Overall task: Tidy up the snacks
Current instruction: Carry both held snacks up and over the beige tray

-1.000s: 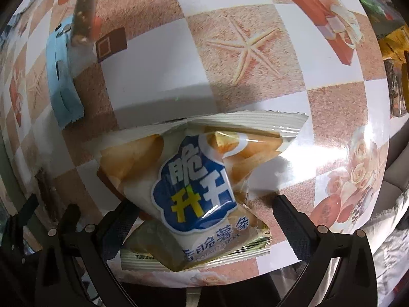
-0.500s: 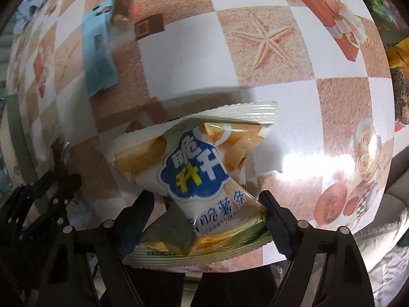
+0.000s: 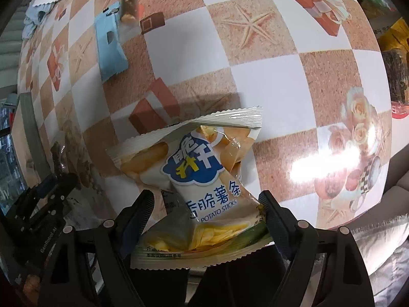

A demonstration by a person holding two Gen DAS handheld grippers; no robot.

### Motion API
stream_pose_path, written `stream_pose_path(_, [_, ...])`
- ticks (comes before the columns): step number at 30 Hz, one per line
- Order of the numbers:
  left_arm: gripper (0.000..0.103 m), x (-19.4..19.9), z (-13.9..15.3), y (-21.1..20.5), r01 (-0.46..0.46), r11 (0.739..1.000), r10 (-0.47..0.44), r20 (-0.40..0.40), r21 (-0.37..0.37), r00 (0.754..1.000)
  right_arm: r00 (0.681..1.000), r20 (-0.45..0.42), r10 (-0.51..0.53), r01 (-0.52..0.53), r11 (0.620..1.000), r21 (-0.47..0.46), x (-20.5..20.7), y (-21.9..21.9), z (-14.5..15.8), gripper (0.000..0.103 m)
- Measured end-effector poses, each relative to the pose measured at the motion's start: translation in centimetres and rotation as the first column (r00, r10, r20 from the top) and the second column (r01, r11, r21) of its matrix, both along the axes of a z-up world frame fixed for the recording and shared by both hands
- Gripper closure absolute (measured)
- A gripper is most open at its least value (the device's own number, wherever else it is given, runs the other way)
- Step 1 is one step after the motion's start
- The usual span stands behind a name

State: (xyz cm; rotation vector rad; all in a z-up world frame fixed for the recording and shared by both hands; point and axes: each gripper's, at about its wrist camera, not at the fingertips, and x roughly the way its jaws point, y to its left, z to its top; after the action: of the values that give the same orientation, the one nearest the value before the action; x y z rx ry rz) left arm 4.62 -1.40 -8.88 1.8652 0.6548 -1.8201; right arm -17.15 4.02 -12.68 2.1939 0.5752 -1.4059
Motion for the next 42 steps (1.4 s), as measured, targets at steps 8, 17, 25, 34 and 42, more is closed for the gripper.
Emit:
stream_pose_path(8, [0.059, 0.4, 1.6, -1.0, -0.012, 1.000, 0.012, -0.030, -0.021, 0.999, 0.999, -0.012, 0.048, -0.048, 0.999, -0.012, 1.5, -1.8, 1.7, 0.018])
stream_pose_path(17, [0.059, 2.5, 3.7, -2.1, -0.074, 0.996, 0.070, -0.069, -0.049, 0.995, 0.992, -0.037, 0.122, -0.123, 0.992, -0.030, 3.3, -4.3, 2.9, 0.018])
stream_pose_path(25, [0.059, 5.2, 5.2, -4.5, -0.165, 0.982, 0.155, -0.110, -0.089, 0.982, 0.976, -0.075, 0.204, -0.208, 0.976, -0.056, 5.3, -6.5, 3.7, 0.018])
stream_pose_path(34, [0.059, 8.8, 6.5, -7.7, -0.281, 0.954, 0.264, -0.150, -0.105, 0.953, 0.949, -0.099, 0.300, -0.308, 0.948, -0.079, 7.7, -10.1, 5.3, 0.018])
stream_pose_path(42, [0.059, 11.9, 7.1, -9.4, -0.374, 0.920, 0.351, -0.175, -0.120, 0.920, 0.915, -0.116, 0.387, -0.398, 0.913, -0.094, 9.6, -11.5, 6.3, 0.018])
